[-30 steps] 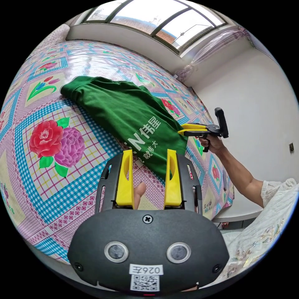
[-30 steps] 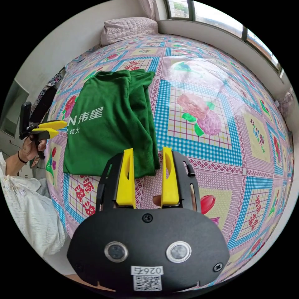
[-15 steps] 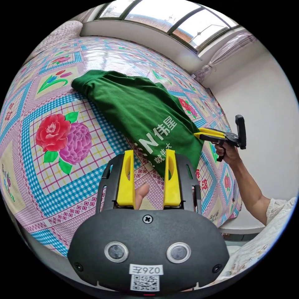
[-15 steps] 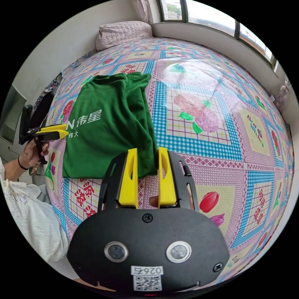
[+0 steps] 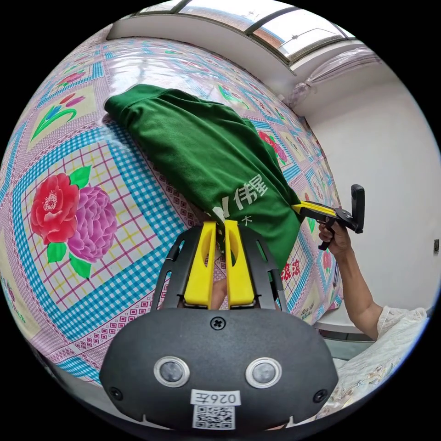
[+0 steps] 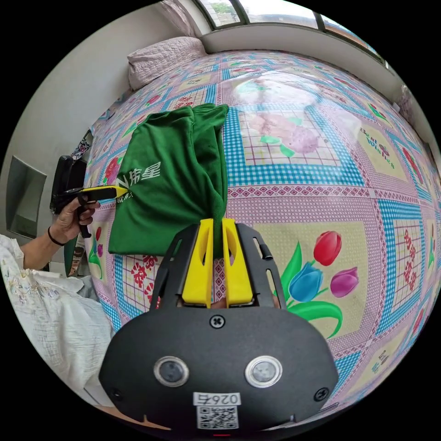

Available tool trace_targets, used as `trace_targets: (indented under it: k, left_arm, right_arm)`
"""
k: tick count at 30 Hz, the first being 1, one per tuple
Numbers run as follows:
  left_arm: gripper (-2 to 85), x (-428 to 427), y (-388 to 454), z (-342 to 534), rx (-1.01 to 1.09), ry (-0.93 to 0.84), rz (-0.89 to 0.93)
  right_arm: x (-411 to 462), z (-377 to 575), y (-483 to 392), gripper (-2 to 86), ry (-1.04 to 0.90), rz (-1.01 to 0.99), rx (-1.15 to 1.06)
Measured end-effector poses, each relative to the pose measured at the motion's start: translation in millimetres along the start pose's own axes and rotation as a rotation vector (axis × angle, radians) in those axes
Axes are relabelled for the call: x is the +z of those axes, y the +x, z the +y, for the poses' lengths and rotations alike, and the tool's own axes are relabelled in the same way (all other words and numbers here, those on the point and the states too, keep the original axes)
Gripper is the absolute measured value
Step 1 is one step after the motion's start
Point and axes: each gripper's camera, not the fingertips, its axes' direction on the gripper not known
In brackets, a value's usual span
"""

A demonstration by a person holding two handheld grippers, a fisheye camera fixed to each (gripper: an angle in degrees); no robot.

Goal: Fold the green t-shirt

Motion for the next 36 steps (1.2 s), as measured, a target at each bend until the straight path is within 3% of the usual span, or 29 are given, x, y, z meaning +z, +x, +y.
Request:
trace_targets:
  k: [11,20,26,36]
  left_arm:
    - [3.9,104,159,-3,0.439,-0.282,0.122]
    - [3.8,187,299,16,0.681,-0.405,0.174]
    - [3.9,218,350,29,0.722,-0.406,0.188]
    - [6.4,209,334,40,0.638,-0.398,0.295]
  right_arm:
    - [-97,240,-6,-0.8,0.025,0.221,0.458]
    - [-154,400,11,-0.7,0.136,0.295,0.819]
    - [-182,450,32,-0.3,0.151,0.319,0.906]
    - [-195,500,8,2.5,0.277,0.283,1.044]
